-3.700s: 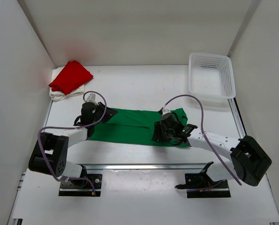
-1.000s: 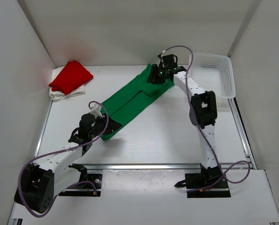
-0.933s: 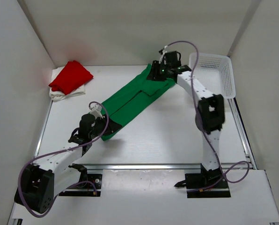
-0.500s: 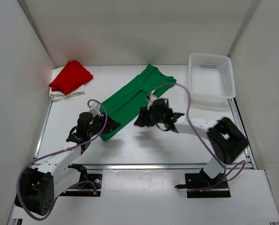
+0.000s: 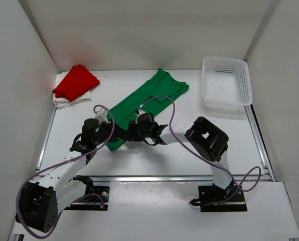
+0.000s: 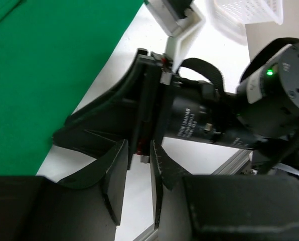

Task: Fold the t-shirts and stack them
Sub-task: Rotate the tshirt 90 degrees, then grab the bottom of the folded rectangular tshirt with both arms

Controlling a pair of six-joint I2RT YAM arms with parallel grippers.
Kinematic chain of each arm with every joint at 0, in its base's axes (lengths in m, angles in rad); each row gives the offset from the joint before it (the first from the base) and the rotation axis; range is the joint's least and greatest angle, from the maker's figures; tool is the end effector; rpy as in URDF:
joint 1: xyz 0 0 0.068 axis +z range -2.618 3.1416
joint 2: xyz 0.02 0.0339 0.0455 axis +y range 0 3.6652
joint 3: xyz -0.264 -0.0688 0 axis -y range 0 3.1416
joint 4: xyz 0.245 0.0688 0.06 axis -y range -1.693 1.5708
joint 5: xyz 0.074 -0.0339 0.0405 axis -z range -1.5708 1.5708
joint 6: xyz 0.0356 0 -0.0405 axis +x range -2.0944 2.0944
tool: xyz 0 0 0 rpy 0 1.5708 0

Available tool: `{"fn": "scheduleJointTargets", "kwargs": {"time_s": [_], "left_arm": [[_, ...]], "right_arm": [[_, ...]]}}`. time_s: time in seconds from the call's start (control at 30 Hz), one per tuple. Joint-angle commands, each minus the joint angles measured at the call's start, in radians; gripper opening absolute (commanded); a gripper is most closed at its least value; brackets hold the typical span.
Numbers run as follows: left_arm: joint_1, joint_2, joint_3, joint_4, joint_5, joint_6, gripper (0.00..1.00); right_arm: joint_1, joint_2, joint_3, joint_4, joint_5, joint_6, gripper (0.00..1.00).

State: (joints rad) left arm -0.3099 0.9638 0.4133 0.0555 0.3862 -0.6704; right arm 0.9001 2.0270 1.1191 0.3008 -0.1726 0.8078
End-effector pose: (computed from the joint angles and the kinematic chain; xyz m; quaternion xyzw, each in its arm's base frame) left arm 0.1899 -0.0749 0.2025 -0.0544 0.8468 -0.3821 0.3660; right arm 0.2587 0.3359 0.1321 -0.0806 0.8801 0.3982 0.2458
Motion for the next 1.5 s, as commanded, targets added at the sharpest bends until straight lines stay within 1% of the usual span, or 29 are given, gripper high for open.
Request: {"fn": "scheduleJointTargets", "kwargs": {"time_s": [0.0, 0.07, 0.1, 0.17, 0.2, 0.23, 0.3, 0.33, 0.37, 0.4, 0.43, 0.47, 0.5, 0.53, 0.57, 0.6, 0.63, 0.67, 0.7, 0.73, 0.8, 0.87, 0.93, 1.03, 1.1, 1.2, 1.23, 1.37, 1.47], "left_arm": [[-0.008, -0.025, 0.041, -0.008, -0.006, 0.020, 0.34], [-0.001, -0.022, 0.032, 0.003, -0.006, 0.017, 0.34], [0.000, -0.023, 0.030, 0.010, 0.005, 0.011, 0.34], [0.008, -0.020, 0.030, 0.006, 0.008, 0.006, 0.34], [0.009, -0.023, 0.030, 0.006, 0.000, 0.009, 0.33], [0.011, -0.019, 0.027, 0.006, 0.000, 0.009, 0.33], [0.015, -0.013, 0.016, 0.012, -0.004, 0.006, 0.34], [0.009, -0.010, 0.012, 0.024, 0.002, 0.008, 0.34], [0.003, -0.010, -0.005, 0.032, 0.000, 0.002, 0.35], [0.000, -0.007, -0.007, 0.038, 0.003, 0.000, 0.35], [-0.009, -0.001, -0.019, 0.043, -0.007, 0.003, 0.34], [-0.027, 0.003, -0.013, 0.043, -0.015, 0.009, 0.35], [-0.043, 0.010, -0.019, 0.040, -0.015, 0.008, 0.35], [-0.055, 0.010, -0.021, 0.032, -0.033, 0.015, 0.34], [-0.076, 0.021, -0.025, 0.032, -0.040, 0.023, 0.35], [-0.098, 0.019, -0.036, 0.014, -0.040, 0.034, 0.34], [-0.104, 0.013, -0.037, -0.006, -0.071, 0.051, 0.35], [-0.132, 0.016, -0.038, -0.022, -0.098, 0.075, 0.35], [-0.156, 0.015, -0.044, -0.055, -0.136, 0.109, 0.35], [-0.172, 0.019, -0.042, -0.101, -0.154, 0.120, 0.36], [-0.224, 0.032, -0.044, -0.146, -0.187, 0.150, 0.39], [-0.259, 0.056, -0.048, -0.166, -0.211, 0.166, 0.43], [-0.279, 0.096, -0.056, -0.195, -0.231, 0.180, 0.45], [-0.264, 0.095, -0.091, -0.189, -0.228, 0.184, 0.50], [-0.262, 0.090, -0.093, -0.187, -0.234, 0.175, 0.55], [-0.273, 0.128, -0.087, -0.178, -0.221, 0.178, 0.57], [-0.273, 0.159, -0.082, -0.177, -0.213, 0.180, 0.57], [-0.290, 0.213, -0.093, -0.139, -0.202, 0.164, 0.56], [-0.284, 0.225, -0.097, -0.103, -0.178, 0.144, 0.47]], "right_arm": [[-0.012, 0.067, 0.014, -0.055, 0.047, 0.031, 0.36], [-0.030, 0.087, 0.030, -0.057, 0.027, 0.037, 0.33], [-0.041, 0.096, 0.042, -0.057, 0.025, 0.039, 0.27], [-0.052, 0.105, 0.045, -0.058, -0.001, 0.054, 0.03], [-0.053, 0.087, 0.045, -0.058, -0.005, 0.050, 0.00], [-0.064, 0.075, 0.012, -0.049, -0.001, 0.047, 0.00], [-0.079, -0.022, -0.085, -0.007, 0.008, 0.045, 0.00], [-0.102, -0.055, -0.173, 0.004, 0.012, 0.033, 0.00], [-0.121, -0.132, -0.273, 0.023, 0.001, 0.024, 0.00], [-0.162, -0.211, -0.325, 0.046, -0.014, 0.016, 0.00], [-0.215, -0.255, -0.429, 0.052, -0.031, 0.005, 0.00], [-0.243, -0.337, -0.540, 0.051, -0.069, -0.007, 0.00], [-0.298, -0.417, -0.583, 0.044, -0.097, -0.034, 0.00], [-0.356, -0.456, -0.657, 0.031, -0.151, -0.068, 0.01], [-0.378, -0.531, -0.714, -0.001, -0.194, -0.102, 0.06], [-0.409, -0.607, -0.732, -0.062, -0.200, -0.126, 0.17], [-0.424, -0.643, -0.769, -0.098, -0.190, -0.153, 0.30], [-0.426, -0.731, -0.792, -0.164, -0.159, -0.156, 0.36], [-0.425, -0.822, -0.817, -0.220, -0.131, -0.165, 0.45], [-0.428, -0.905, -0.824, -0.248, -0.120, -0.159, 0.50], [-0.434, -1.014, -0.852, -0.369, -0.078, -0.136, 0.52], [-0.426, -1.105, -0.898, -0.435, -0.059, -0.095, 0.51], [-0.405, -1.206, -0.948, -0.459, -0.074, -0.052, 0.47], [-0.337, -1.271, -1.015, -0.416, -0.084, 0.042, 0.46], [-0.294, -1.272, -1.033, -0.390, -0.061, 0.082, 0.46], [-0.306, -1.246, -1.042, -0.310, -0.091, 0.100, 0.45], [-0.311, -1.225, -1.041, -0.252, -0.108, 0.100, 0.44], [-0.306, -1.145, -1.030, -0.198, -0.108, 0.103, 0.37], [-0.311, -1.081, -1.026, -0.118, -0.151, 0.107, 0.33]]}}
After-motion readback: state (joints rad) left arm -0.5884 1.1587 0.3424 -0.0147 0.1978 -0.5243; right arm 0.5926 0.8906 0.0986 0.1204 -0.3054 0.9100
